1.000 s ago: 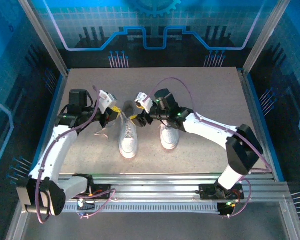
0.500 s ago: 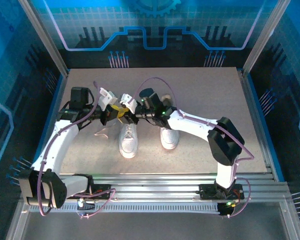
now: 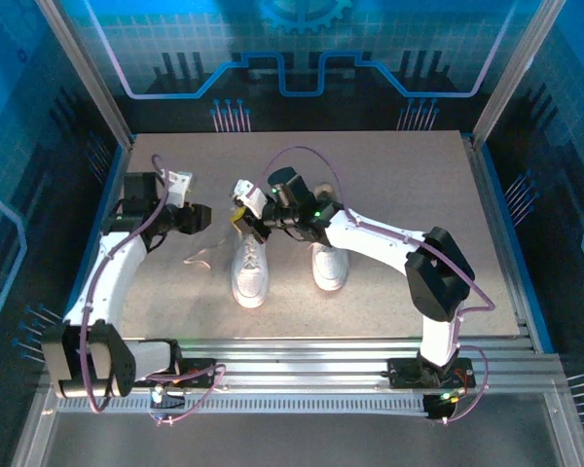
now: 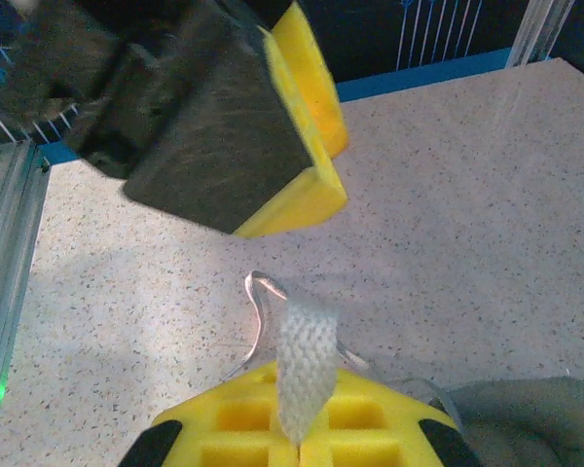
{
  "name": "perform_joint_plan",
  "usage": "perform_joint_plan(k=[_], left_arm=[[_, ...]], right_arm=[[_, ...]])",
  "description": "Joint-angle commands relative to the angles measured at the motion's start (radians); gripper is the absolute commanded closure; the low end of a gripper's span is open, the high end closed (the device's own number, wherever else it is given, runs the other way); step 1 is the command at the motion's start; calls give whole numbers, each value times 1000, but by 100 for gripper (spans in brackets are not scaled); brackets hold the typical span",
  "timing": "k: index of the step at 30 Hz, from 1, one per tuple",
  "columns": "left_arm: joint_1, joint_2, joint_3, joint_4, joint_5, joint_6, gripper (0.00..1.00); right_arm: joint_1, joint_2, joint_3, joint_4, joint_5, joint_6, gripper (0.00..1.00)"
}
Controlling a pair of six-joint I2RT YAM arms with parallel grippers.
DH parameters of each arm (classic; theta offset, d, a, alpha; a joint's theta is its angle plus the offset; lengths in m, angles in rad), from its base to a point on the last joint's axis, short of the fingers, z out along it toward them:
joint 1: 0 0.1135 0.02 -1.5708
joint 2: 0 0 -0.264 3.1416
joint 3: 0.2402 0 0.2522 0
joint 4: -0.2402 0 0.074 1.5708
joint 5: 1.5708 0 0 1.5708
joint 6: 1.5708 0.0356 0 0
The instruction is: Tie the shoes
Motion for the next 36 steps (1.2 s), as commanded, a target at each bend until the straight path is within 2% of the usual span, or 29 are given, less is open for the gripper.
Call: perform_joint_plan(k=[1,7,13,20,25,27,28,29,30,31,34,36], left_arm=[[31,107,43,-170,-118,-199,46],[37,237,36,-193,-193,-385,41],[34,301,9,-168,-245,-531,42],[21,384,-27,-184,-311,-650,43],[6,410,-76,-119,-282,-678,44],[4,428,-82,-91,-264,-670,50],[5,439,-81,-82,-254,-660,58],[5,445,-79,-78,-248,-649,74],[4,448,-75,-76,-250,-637,96],[5,441,-72,-81,-260,-625,100],[5,366,-65,-104,-299,-583,100],[5,259,-48,-140,-312,-538,100]], right_arm=[[-5,12,26,-40,-17,-5,100],[3,20,26,-48,-15,15,100],[9,40,41,-57,-16,34,100],[11,58,45,-60,-4,57,100],[12,54,47,-70,9,56,100],[12,53,50,-75,14,53,100],[13,53,54,-80,13,53,100],[12,54,57,-83,14,54,100],[13,53,61,-89,15,57,100],[13,53,68,-96,16,59,100],[12,53,93,-131,35,66,100],[9,61,124,-176,51,75,100]])
